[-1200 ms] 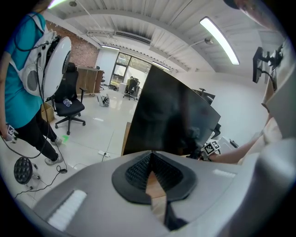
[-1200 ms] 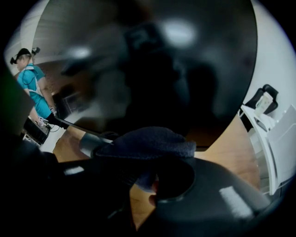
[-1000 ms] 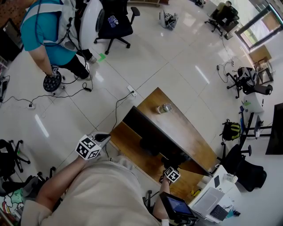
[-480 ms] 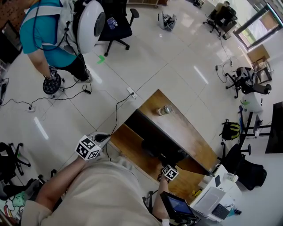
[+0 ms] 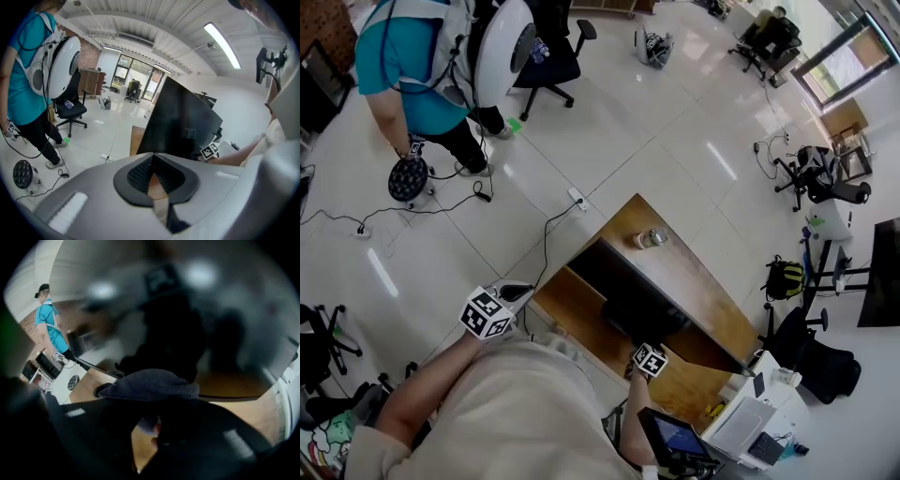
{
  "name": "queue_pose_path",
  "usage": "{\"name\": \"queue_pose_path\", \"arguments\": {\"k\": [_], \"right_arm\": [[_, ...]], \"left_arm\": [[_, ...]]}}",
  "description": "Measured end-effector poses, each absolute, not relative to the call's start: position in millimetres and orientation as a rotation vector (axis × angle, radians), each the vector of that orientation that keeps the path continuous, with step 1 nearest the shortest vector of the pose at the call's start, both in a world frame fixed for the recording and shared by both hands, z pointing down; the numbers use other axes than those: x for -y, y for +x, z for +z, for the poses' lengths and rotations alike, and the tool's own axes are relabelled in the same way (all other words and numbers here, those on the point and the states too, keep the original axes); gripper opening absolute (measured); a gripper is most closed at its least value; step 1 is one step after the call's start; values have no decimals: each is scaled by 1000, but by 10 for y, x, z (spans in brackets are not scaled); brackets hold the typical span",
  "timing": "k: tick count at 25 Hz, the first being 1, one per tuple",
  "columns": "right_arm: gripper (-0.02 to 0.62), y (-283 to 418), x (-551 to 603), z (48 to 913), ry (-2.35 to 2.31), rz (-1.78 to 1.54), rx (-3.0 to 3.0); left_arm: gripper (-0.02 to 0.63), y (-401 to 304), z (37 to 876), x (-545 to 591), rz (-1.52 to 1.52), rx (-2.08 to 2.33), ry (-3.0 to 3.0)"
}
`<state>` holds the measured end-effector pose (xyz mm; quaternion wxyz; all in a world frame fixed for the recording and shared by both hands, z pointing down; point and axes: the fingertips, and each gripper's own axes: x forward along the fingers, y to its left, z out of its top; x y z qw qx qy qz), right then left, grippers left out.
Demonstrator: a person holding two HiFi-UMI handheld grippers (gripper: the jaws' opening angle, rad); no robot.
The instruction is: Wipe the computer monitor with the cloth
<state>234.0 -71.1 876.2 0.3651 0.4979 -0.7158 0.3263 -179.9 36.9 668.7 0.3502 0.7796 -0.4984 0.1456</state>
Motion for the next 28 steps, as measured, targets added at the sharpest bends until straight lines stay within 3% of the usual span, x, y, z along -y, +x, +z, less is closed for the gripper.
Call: {"name": "queue_pose_path", "arguments": {"k": [28], "right_arm": [[83, 760, 739, 8701, 1129, 799, 1953]], "left_arm": [[2, -2567, 6798, -541, 312, 1283, 2001]]}}
